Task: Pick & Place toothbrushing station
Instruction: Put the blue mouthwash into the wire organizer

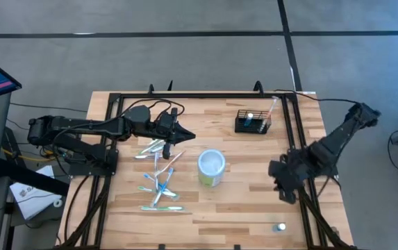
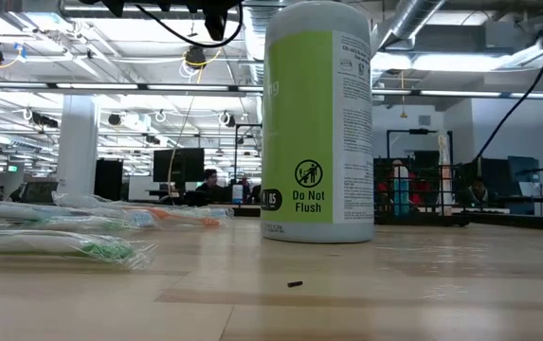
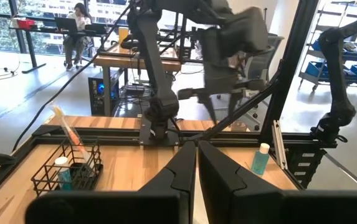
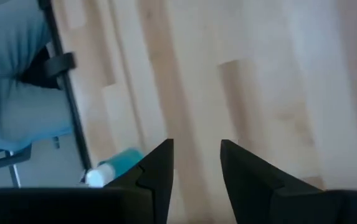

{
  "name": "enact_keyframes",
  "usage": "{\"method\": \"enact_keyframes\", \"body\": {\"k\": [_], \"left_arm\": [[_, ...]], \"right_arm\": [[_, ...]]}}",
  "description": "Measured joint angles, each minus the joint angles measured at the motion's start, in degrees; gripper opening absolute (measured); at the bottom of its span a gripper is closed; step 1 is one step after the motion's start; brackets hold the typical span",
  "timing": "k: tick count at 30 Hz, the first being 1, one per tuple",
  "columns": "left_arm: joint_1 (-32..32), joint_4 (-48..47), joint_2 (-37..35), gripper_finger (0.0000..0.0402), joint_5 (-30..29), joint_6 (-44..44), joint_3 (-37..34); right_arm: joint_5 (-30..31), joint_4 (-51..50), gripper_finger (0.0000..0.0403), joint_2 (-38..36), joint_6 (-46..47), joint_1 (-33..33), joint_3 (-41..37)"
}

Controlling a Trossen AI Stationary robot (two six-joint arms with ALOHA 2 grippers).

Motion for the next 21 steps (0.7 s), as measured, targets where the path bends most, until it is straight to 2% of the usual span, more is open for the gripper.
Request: {"method": "enact_keyframes", "body": {"k": [10, 21], "left_arm": [[0.00, 0.00, 0.01, 0.0011, 0.00, -2.54, 0.00], [0.00, 0.00, 0.00, 0.0011, 0.00, -2.56, 0.00]], "right_arm": [[1.85, 5.16, 0.0123, 7.73, 18.13, 15.64, -0.01], [1.83, 13.81, 0.0123, 14.01, 28.54, 22.19, -0.02]]}}
